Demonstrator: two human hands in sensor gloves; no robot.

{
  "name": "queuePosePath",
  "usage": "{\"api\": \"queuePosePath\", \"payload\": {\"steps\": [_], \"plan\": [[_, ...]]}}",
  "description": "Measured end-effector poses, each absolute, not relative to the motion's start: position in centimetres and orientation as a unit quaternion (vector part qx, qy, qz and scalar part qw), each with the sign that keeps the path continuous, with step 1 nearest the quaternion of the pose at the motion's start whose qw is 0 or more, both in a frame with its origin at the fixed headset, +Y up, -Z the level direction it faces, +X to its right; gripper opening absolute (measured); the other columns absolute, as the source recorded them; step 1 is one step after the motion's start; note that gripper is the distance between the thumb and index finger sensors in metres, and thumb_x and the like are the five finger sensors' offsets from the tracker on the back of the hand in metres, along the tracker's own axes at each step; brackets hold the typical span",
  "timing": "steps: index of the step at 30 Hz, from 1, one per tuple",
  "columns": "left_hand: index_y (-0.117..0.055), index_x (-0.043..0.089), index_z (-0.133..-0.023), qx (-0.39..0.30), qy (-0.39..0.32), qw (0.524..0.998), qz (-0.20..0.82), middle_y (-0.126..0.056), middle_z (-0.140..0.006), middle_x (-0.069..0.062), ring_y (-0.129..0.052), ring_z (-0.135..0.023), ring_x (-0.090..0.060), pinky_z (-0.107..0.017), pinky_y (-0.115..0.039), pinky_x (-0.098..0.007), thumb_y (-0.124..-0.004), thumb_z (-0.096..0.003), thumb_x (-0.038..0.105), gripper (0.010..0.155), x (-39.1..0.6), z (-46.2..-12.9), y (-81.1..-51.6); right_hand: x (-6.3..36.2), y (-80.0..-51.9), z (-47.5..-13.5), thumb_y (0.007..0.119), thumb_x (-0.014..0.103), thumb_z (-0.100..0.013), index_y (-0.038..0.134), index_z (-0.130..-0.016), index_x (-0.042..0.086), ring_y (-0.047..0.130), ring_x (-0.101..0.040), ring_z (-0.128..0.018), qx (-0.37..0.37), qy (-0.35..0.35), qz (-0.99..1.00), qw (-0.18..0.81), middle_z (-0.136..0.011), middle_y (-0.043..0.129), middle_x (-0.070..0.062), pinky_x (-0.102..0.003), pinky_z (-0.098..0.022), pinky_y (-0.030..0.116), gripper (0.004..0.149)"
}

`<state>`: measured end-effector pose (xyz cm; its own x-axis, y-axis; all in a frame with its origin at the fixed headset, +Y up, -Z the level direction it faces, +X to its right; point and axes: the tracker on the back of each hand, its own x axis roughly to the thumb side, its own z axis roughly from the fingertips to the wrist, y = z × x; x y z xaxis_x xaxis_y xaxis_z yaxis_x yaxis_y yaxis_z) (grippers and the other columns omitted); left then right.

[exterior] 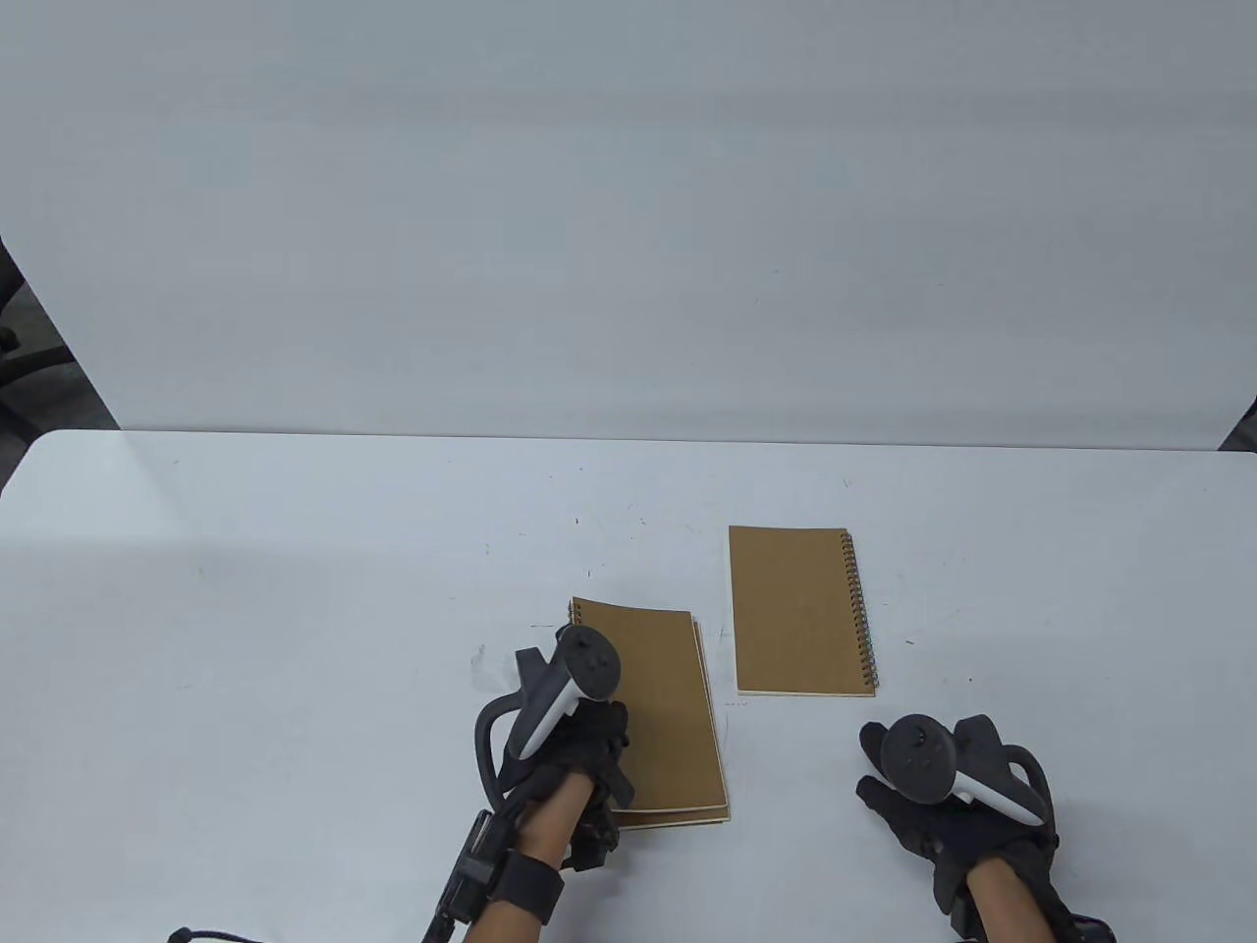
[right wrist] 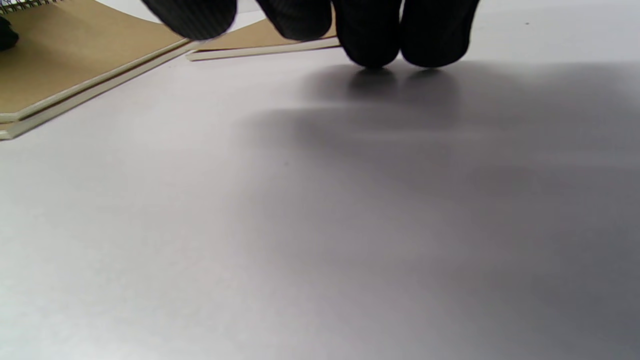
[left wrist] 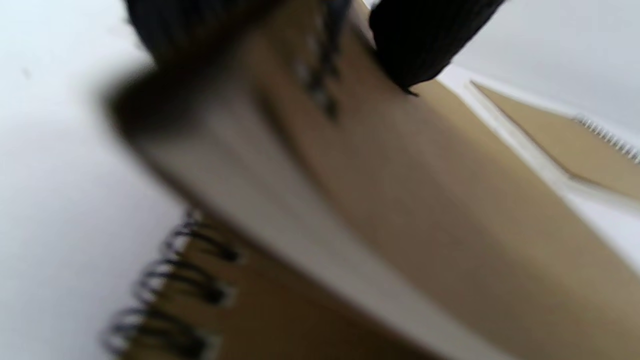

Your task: Flip notebook to front cover facing up

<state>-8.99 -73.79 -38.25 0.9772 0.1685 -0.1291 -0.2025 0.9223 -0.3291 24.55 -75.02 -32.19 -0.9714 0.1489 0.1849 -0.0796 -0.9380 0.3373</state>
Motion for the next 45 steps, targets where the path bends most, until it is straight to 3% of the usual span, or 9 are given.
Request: {"api": "queuePosePath", "payload": {"steps": [3,9,14,18,24,30,34,38,45], "plan": [[-0.001,0.014,-0.11,-0.173,0.037,0.984,0.006,-0.067,-0.096,-0.019,-0.091,-0.055,-0.025,-0.028,-0.086,-0.032,-0.076,-0.0559,0.045,0.097,-7.8,-38.2,-73.9,24.6,-75.0,-32.2,0.06,0.043,-0.057,0.05,-0.109,0.01,0.065,-0.055,-0.095,0.102,0.165,0.979,0.06,-0.113,0.063,-0.026,-0.08,-0.059,0.037,0.063],[0.005,0.014,-0.108,-0.2,0.059,0.975,-0.075,-0.053,-0.101,-0.026,-0.085,-0.063,-0.029,-0.034,-0.084,-0.033,-0.067,-0.0574,0.05,0.095,-7.1,-38.0,-75.2,24.8,-75.0,-32.2,0.06,0.043,-0.057,0.05,-0.109,0.01,0.065,-0.055,-0.095,0.099,0.161,0.98,0.063,-0.113,0.063,-0.027,-0.08,-0.059,0.037,0.063],[0.009,0.015,-0.107,-0.202,0.036,0.979,-0.01,-0.045,-0.105,-0.027,-0.082,-0.072,-0.034,-0.042,-0.083,-0.037,-0.064,-0.0587,0.052,0.096,-8.1,-37.1,-74.6,24.9,-74.9,-32.2,0.06,0.043,-0.057,0.05,-0.109,0.01,0.065,-0.055,-0.095,0.1,0.157,0.98,0.065,-0.113,0.063,-0.027,-0.08,-0.059,0.037,0.063],[0.009,0.017,-0.107,-0.183,0.009,0.982,0.034,-0.038,-0.109,-0.028,-0.074,-0.084,-0.043,-0.053,-0.08,-0.046,-0.063,-0.0588,0.053,0.094,-10.6,-35.6,-73.6,25.0,-74.8,-32.2,0.06,0.043,-0.057,0.05,-0.109,0.01,0.065,-0.055,-0.095,0.1,0.15,0.982,0.063,-0.113,0.063,-0.027,-0.08,-0.059,0.037,0.063],[0.008,0.021,-0.109,-0.19,-0.041,0.981,0.019,-0.022,-0.117,-0.025,-0.049,-0.104,-0.055,-0.068,-0.065,-0.061,-0.062,-0.0588,0.054,0.092,-16.1,-33.3,-73.5,25.0,-74.3,-32.1,0.061,0.044,-0.057,0.05,-0.109,0.007,0.07,-0.054,-0.092,0.099,0.12,0.986,0.057,-0.11,0.067,-0.028,-0.079,-0.06,0.042,0.065],[0.006,0.026,-0.11,-0.167,-0.05,0.984,0.04,-0.009,-0.119,-0.023,-0.022,-0.109,-0.059,-0.071,-0.04,-0.075,-0.063,-0.058,0.055,0.091,-20.4,-32.5,-75.2,24.7,-72.5,-31.3,0.06,0.059,-0.054,0.041,-0.109,-0.005,0.078,-0.054,-0.085,0.073,0.041,0.993,0.087,-0.104,0.074,-0.033,-0.072,-0.06,0.053,0.086],[0.006,0.028,-0.11,-0.181,-0.055,0.979,0.079,-0.003,-0.118,-0.022,-0.01,-0.109,-0.057,-0.071,-0.03,-0.076,-0.062,-0.0574,0.057,0.091,-21.3,-32.7,-75.3,23.9,-72.3,-31.5,0.061,0.061,-0.052,0.034,-0.109,-0.007,0.079,-0.054,-0.084,0.068,0.028,0.99,0.119,-0.104,0.073,-0.034,-0.071,-0.059,0.054,0.093],[0.007,0.028,-0.109,-0.197,-0.066,0.974,0.093,-0.002,-0.118,-0.022,-0.009,-0.109,-0.057,-0.071,-0.028,-0.077,-0.062,-0.0575,0.057,0.091,-21.3,-32.8,-75.6,23.7,-72.4,-33.3,0.064,0.061,-0.051,0.029,-0.109,-0.008,0.079,-0.055,-0.083,0.052,0.043,0.989,0.13,-0.103,0.074,-0.035,-0.072,-0.059,0.053,0.096],[0.006,0.028,-0.11,-0.214,-0.077,0.968,0.106,-0.003,-0.118,-0.022,-0.008,-0.109,-0.056,-0.07,-0.027,-0.077,-0.062,-0.058,0.056,0.09,-21.1,-32.9,-76.0,22.9,-72.6,-40.8,0.069,0.058,-0.05,0.022,-0.106,-0.011,0.081,-0.052,-0.083,-0.034,0.089,0.992,0.083,-0.102,0.073,-0.033,-0.07,-0.06,0.054,0.101]]}}
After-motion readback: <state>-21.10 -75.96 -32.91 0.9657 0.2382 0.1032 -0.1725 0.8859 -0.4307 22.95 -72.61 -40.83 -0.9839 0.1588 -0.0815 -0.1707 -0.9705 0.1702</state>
